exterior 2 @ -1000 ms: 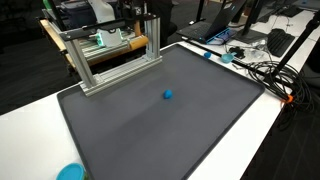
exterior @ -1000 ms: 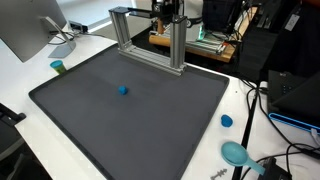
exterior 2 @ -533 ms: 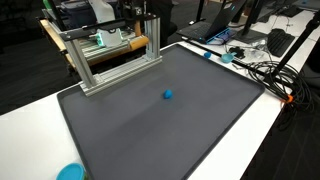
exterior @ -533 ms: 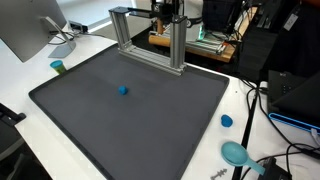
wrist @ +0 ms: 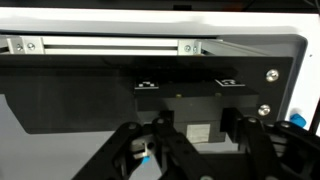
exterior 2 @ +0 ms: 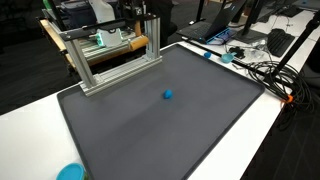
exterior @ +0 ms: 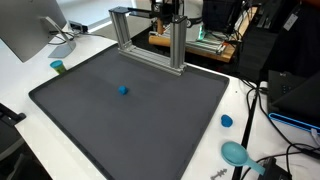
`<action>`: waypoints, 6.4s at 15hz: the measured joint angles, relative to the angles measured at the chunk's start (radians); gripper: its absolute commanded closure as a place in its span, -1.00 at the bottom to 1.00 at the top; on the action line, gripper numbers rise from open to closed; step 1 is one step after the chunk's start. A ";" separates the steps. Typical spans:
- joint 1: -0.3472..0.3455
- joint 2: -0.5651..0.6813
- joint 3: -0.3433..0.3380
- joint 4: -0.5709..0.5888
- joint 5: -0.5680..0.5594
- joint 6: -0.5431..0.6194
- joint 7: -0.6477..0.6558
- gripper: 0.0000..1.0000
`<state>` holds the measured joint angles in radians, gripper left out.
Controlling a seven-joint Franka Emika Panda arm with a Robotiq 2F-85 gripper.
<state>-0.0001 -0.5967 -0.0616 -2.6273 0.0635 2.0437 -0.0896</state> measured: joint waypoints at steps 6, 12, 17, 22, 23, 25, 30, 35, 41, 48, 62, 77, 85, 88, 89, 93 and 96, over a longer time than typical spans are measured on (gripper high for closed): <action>-0.002 -0.002 -0.004 0.001 -0.001 0.004 -0.002 0.55; -0.010 -0.001 0.017 0.001 -0.012 0.005 0.032 0.38; -0.019 -0.001 0.040 0.000 -0.026 0.004 0.079 0.56; -0.022 -0.001 0.044 0.002 -0.026 0.004 0.125 0.56; -0.022 -0.001 0.044 0.003 -0.025 0.004 0.139 0.56; -0.022 -0.001 0.044 0.009 -0.024 0.002 0.153 0.56; -0.020 0.003 0.049 0.015 -0.026 -0.021 0.153 0.56; -0.023 0.003 0.049 0.016 -0.029 -0.021 0.157 0.56; -0.023 0.004 0.053 0.027 -0.017 0.071 0.183 0.56; -0.044 0.172 0.056 0.191 -0.093 0.183 0.166 0.56; -0.013 0.415 0.036 0.412 -0.037 0.160 0.074 0.56; -0.025 0.860 0.021 0.747 -0.039 0.171 0.159 0.56; -0.033 0.850 0.009 0.753 -0.037 0.149 0.212 0.56; -0.033 0.861 0.009 0.746 -0.036 0.149 0.212 0.56; -0.033 0.866 0.010 0.744 -0.035 0.149 0.212 0.56; -0.033 0.881 0.010 0.744 -0.033 0.158 0.214 0.56; -0.033 0.888 0.010 0.744 -0.032 0.159 0.216 0.56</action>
<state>-0.0330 0.2918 -0.0518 -1.8833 0.0312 2.2028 0.1265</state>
